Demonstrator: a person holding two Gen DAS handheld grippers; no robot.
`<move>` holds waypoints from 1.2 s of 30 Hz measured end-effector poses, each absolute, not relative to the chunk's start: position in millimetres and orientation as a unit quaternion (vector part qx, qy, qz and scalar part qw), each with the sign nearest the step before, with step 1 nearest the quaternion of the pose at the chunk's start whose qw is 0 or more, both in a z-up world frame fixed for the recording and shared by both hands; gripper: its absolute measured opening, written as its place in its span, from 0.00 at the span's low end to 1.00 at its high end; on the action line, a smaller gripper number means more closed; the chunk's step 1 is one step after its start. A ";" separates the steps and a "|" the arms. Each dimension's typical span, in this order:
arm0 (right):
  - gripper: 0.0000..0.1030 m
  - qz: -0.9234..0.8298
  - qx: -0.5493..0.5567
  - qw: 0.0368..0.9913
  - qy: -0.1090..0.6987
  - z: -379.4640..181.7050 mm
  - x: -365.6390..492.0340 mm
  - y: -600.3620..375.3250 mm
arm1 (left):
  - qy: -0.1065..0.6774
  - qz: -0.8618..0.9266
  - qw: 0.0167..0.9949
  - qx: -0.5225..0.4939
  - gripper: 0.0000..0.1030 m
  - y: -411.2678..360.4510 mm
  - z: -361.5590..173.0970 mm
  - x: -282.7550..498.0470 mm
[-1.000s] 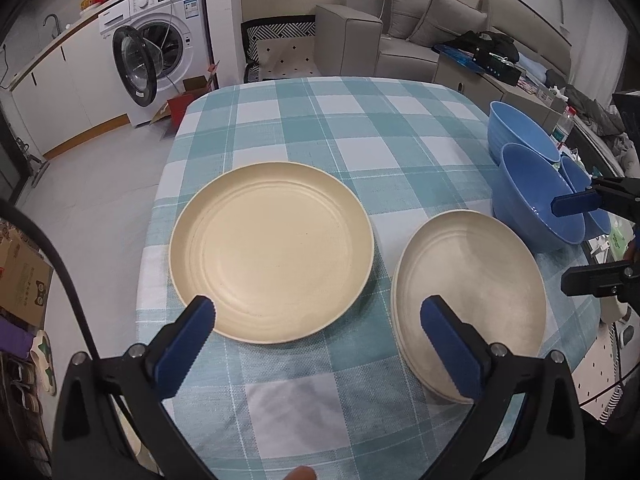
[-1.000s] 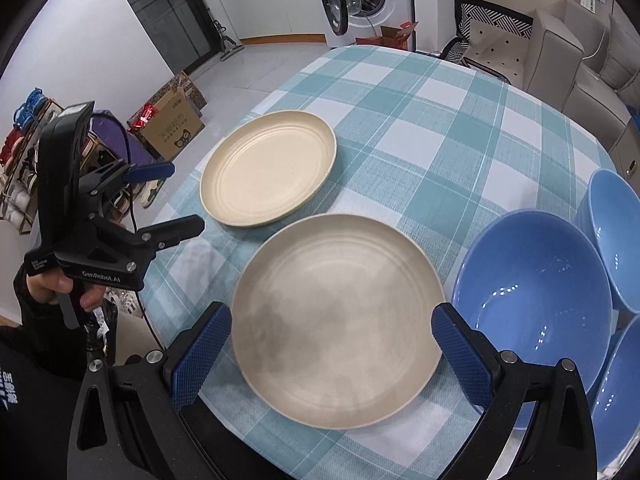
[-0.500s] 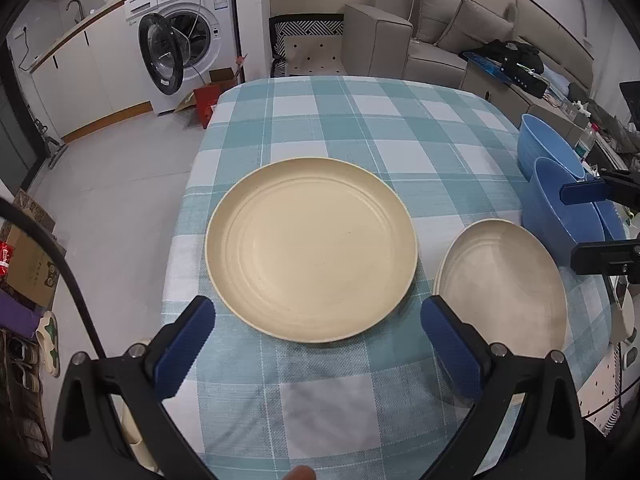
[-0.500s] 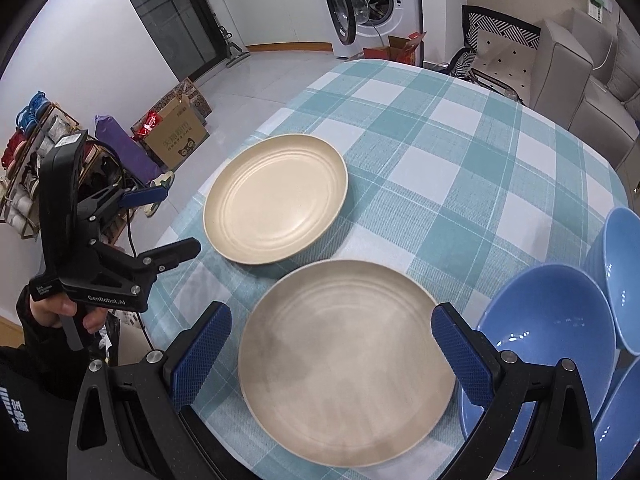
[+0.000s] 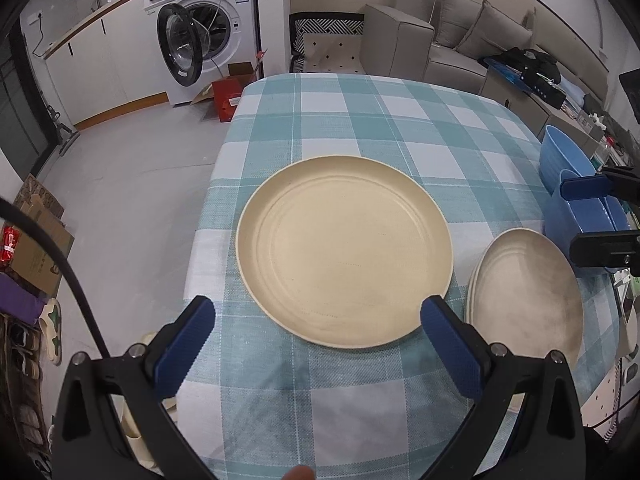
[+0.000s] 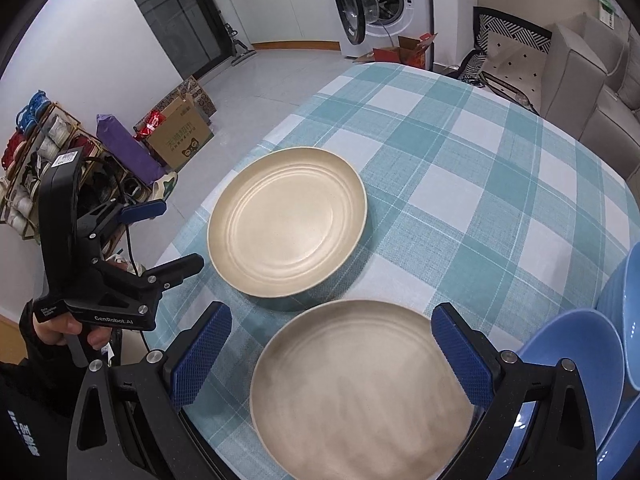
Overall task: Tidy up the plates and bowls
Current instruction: 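Withdraw both tools and move them toward another cream plate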
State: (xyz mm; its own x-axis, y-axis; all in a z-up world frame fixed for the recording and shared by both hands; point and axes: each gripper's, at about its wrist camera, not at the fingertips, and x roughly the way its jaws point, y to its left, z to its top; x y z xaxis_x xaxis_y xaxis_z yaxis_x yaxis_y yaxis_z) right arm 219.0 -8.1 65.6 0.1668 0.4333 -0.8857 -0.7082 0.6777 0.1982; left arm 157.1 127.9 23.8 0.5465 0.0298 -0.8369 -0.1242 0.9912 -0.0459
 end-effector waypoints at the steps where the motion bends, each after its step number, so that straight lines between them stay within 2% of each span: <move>1: 0.99 0.381 -0.132 0.751 0.522 65.1 220.0 -5.2 | 0.475 0.045 0.878 -0.052 1.00 129.5 23.1 157.5; 36: 0.99 0.350 -0.114 0.739 0.565 14.2 278.7 44.0 | 0.485 0.095 0.864 -0.097 1.00 176.2 -4.7 178.4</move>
